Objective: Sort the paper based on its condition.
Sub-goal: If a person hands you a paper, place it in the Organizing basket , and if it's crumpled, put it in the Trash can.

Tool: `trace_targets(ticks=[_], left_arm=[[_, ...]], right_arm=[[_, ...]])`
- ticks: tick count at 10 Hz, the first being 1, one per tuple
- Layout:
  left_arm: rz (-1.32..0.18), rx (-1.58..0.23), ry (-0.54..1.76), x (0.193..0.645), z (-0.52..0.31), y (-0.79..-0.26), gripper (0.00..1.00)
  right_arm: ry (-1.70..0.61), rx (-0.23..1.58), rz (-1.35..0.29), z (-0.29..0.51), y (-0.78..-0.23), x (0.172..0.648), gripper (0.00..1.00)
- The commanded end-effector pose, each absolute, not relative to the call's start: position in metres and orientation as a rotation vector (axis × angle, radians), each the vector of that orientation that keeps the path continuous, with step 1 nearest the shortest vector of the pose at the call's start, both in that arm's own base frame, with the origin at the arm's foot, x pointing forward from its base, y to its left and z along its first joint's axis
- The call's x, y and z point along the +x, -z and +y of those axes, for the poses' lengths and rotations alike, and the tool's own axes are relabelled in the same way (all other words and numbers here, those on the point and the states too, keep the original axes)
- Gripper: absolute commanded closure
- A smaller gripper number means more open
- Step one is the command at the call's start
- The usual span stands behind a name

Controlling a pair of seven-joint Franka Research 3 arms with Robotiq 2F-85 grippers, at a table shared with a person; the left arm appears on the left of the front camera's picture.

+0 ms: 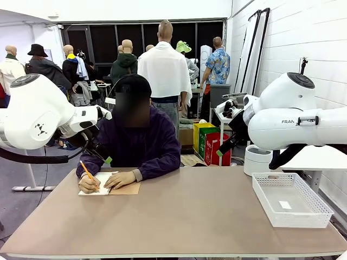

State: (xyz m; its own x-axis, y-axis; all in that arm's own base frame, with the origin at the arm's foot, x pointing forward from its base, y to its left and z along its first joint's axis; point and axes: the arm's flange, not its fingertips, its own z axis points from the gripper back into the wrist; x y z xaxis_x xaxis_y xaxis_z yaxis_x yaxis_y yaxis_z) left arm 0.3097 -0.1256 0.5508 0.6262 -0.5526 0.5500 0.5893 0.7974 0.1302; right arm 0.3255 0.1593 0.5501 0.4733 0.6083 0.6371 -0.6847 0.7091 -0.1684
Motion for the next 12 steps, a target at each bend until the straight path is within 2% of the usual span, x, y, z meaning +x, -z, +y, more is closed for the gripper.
trace_targets(ticks=[1,12], left_arm=[[-0.604,-0.063,0.655,0.3096,-0.1250,-0.5505,0.00],[-0.604,-0.063,0.655,0.3096,-0.1250,-0.5505,0.00]], right_arm=[[-0.796,0.119,-0.725,0.1576,-0.5494,0.3261,0.00],[-0.796,0.119,-0.725,0.1576,-0.5494,0.3261,0.00]])
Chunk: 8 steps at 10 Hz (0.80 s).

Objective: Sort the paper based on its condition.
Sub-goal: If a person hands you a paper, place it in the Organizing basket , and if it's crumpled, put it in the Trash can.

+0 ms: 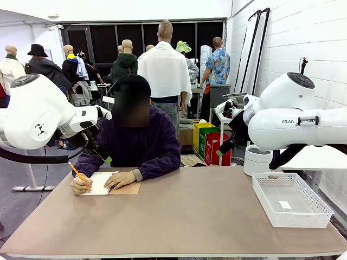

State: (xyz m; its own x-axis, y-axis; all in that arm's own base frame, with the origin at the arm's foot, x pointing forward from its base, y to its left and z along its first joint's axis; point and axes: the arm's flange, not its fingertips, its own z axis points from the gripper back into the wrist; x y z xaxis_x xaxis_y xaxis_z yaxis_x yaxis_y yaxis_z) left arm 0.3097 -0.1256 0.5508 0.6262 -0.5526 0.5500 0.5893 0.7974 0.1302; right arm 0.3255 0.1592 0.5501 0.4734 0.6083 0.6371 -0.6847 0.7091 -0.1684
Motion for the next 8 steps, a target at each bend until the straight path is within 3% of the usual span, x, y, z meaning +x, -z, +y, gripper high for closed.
trace_targets(ticks=[1,8], left_arm=[[-0.604,-0.063,0.655,0.3096,-0.1250,-0.5505,0.00],[-0.604,-0.063,0.655,0.3096,-0.1250,-0.5505,0.00]], right_arm=[[-0.796,0.119,-0.725,0.1576,-0.5494,0.3261,0.00],[-0.796,0.119,-0.725,0.1576,-0.5494,0.3261,0.00]])
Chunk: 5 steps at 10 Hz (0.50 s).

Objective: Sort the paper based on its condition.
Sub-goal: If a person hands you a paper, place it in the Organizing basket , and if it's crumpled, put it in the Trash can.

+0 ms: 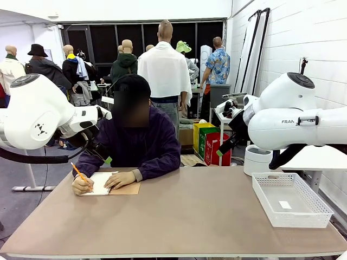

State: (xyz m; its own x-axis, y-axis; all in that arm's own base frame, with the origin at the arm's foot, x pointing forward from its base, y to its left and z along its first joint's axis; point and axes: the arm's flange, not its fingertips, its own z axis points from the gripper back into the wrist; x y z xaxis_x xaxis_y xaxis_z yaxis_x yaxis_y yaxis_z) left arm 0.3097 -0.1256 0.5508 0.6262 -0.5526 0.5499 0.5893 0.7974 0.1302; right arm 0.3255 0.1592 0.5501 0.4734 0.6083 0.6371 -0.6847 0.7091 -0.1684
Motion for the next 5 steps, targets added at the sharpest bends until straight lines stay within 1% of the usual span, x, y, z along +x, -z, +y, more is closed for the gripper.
trace_targets(ticks=[1,5], left_arm=[[-0.604,-0.063,0.655,0.3096,-0.1250,-0.5505,0.00],[-0.604,-0.063,0.655,0.3096,-0.1250,-0.5505,0.00]], right_arm=[[-0.796,0.119,-0.725,0.1576,-0.5494,0.3261,0.00],[-0.796,0.119,-0.725,0.1576,-0.5494,0.3261,0.00]])
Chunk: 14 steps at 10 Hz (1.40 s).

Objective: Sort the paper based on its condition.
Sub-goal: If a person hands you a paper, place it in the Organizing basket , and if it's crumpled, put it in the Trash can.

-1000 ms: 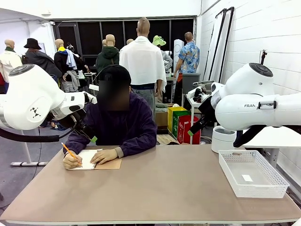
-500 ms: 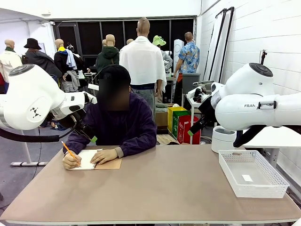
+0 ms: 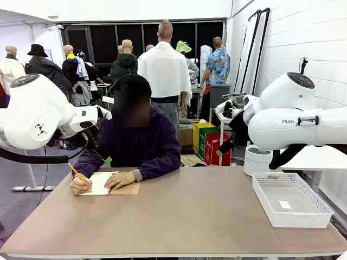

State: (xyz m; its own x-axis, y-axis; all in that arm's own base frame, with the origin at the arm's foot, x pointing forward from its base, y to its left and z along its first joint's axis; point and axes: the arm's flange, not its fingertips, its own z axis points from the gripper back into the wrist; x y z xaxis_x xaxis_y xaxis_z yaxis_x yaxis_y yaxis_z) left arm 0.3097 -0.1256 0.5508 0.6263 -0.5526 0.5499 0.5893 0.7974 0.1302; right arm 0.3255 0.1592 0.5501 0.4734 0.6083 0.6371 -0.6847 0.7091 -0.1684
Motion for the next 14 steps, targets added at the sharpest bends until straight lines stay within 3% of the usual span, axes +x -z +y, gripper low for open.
trace_targets(ticks=[1,14], left_arm=[[-0.604,-0.063,0.655,0.3096,-0.1250,-0.5505,0.00],[-0.604,-0.063,0.655,0.3096,-0.1250,-0.5505,0.00]], right_arm=[[-0.796,0.119,-0.725,0.1576,-0.5494,0.3261,0.00],[-0.796,0.119,-0.725,0.1576,-0.5494,0.3261,0.00]])
